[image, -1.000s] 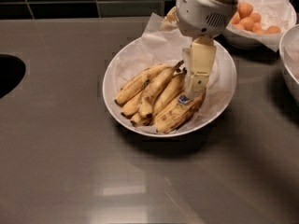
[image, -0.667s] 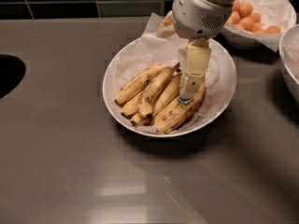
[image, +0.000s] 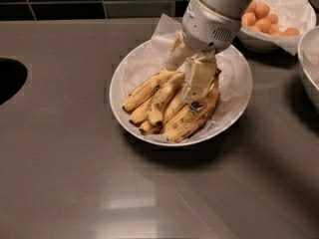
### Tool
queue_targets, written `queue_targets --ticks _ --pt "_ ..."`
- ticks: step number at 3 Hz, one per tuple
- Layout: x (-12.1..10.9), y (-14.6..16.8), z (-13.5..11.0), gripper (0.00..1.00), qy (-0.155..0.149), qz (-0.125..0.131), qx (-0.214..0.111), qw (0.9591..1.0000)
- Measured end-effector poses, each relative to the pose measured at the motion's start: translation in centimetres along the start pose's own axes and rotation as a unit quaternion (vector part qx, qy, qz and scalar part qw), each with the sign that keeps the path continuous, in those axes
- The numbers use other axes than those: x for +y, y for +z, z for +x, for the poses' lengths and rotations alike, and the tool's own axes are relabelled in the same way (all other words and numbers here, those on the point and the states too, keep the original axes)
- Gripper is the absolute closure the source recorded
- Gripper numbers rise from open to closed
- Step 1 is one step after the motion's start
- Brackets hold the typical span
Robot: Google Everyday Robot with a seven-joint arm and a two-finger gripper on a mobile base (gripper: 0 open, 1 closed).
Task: Pick banana from white bowl
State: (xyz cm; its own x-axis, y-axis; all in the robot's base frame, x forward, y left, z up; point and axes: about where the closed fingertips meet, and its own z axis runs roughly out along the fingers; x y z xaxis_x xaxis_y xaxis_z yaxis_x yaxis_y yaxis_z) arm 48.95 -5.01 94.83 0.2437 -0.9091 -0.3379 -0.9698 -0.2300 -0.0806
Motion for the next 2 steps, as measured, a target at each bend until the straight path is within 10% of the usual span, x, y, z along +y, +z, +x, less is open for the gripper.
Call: queue_targets --ticks 2 --pt "-1.5 2.1 -0.6 0.41 -0.017 -0.034 -0.009 0.9992"
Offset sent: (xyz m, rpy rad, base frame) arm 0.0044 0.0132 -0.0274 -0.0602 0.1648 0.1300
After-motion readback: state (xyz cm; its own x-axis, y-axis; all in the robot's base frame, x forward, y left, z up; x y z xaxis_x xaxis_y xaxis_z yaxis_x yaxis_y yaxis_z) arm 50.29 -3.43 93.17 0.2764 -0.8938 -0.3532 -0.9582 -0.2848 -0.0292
